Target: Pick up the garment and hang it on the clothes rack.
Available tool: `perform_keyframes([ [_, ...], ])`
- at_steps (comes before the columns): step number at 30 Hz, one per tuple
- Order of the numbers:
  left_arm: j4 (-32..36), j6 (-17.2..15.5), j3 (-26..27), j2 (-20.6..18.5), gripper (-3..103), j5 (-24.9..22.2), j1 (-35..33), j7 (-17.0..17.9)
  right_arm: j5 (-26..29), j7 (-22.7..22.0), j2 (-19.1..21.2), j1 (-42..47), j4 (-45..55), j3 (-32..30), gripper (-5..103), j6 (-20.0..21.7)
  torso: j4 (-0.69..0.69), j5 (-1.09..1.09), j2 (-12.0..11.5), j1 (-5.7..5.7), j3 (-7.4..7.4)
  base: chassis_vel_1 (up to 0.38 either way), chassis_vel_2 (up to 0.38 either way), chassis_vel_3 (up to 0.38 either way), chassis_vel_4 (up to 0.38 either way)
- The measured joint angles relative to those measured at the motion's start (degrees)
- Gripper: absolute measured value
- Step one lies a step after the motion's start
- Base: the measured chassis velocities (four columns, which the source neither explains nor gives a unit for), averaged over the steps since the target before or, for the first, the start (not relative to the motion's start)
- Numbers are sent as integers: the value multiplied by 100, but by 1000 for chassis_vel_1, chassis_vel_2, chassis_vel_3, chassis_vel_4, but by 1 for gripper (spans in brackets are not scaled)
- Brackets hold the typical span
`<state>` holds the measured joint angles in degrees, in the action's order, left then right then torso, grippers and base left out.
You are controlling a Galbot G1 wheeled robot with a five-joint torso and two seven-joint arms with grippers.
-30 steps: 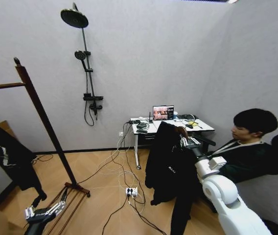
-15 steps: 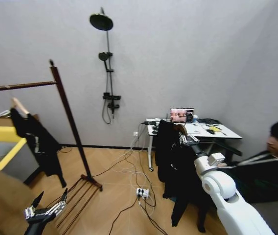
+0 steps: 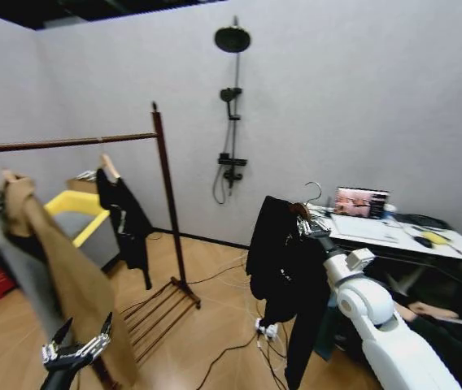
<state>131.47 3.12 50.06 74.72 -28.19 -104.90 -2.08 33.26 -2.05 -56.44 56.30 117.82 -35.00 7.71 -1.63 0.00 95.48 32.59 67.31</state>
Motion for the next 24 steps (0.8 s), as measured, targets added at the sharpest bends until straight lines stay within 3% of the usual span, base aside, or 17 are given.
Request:
perform_keyframes([
  [24, 0, 0, 0, 0, 100, 0, 0, 0, 27, 43, 162, -250, 100, -166, 10, 210, 0, 0, 1, 0, 0, 127, 121, 126, 122],
])
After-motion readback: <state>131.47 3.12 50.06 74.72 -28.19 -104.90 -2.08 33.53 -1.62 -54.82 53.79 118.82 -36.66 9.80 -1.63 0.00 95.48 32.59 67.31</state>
